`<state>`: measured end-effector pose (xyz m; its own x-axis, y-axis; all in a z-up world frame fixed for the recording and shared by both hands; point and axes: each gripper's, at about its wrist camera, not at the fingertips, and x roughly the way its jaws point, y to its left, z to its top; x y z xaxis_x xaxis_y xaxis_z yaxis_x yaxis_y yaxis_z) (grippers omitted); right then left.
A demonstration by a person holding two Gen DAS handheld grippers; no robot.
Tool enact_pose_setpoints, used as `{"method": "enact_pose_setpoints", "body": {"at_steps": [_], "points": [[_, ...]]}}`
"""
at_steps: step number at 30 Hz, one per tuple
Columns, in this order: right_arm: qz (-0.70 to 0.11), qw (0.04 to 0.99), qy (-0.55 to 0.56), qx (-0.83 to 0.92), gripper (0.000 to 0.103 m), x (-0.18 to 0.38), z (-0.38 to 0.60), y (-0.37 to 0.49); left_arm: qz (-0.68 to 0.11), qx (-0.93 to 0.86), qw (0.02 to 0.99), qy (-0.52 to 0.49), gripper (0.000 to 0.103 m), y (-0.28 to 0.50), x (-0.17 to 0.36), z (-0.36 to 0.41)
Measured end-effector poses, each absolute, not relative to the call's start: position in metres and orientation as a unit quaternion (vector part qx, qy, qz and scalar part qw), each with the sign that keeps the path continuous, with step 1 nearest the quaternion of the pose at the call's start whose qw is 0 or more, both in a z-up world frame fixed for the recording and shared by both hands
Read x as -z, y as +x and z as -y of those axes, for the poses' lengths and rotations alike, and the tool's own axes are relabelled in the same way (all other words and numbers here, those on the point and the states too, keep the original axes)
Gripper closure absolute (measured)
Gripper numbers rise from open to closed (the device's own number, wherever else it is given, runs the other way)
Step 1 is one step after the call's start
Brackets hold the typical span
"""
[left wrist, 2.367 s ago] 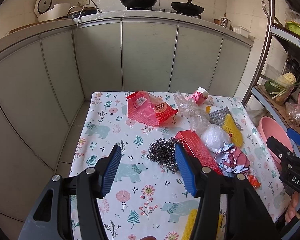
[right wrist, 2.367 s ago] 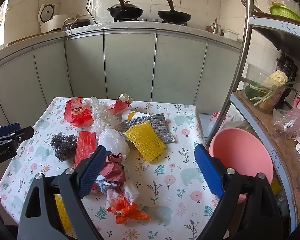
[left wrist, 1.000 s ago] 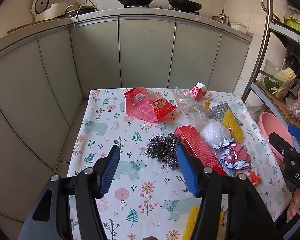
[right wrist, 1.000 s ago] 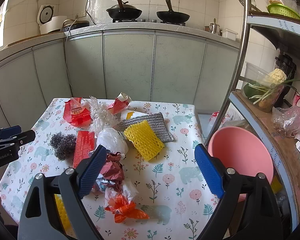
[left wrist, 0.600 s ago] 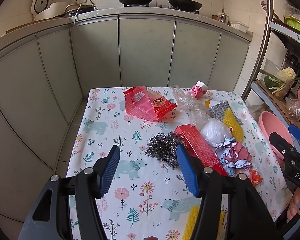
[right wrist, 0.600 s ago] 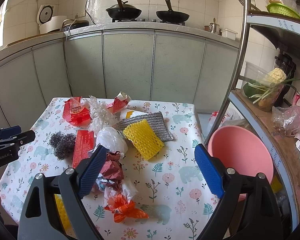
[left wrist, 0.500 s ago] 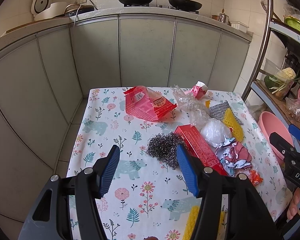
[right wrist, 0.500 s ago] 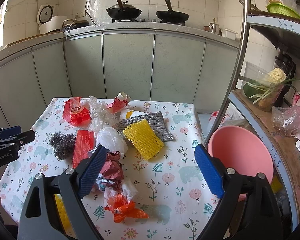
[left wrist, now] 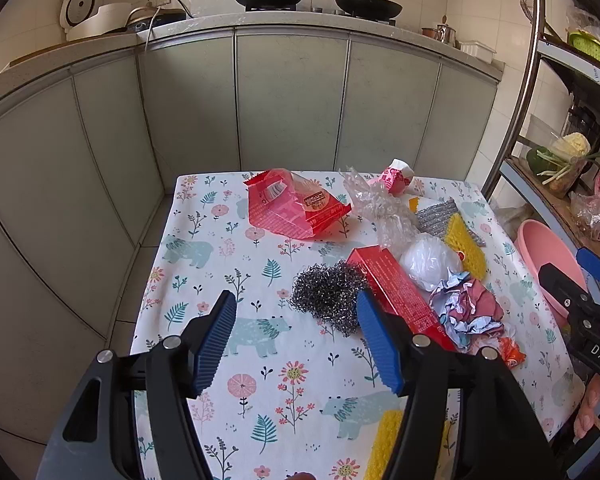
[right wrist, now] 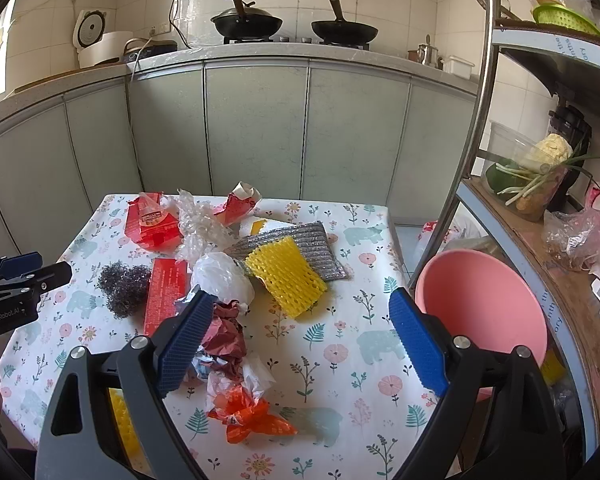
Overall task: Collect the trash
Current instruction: 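Grasp the orange wrapper with the right gripper while the left gripper grasps the steel wool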
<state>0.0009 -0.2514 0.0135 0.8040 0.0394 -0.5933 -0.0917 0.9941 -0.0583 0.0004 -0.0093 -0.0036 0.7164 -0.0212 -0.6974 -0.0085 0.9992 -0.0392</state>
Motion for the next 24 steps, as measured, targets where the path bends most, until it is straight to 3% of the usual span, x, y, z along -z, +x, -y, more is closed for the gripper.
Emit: {"method": "enact_pose_setpoints", "body": {"at_steps": [18, 24], "points": [[-0.332, 0.941, -0.028, -0.060, 0.013, -0.002, 0.263, -0.006, -0.402, 0.048, 0.914, -0.029, 0.041, 0.002, 0.021, 0.001], [-0.359, 0.929, -0.015, -0.092, 0.025, 0.009, 0.265, -0.009, -0.418, 0.080, 0.904, -0.049, 0.042, 0.009, 0.028, 0.003]]}}
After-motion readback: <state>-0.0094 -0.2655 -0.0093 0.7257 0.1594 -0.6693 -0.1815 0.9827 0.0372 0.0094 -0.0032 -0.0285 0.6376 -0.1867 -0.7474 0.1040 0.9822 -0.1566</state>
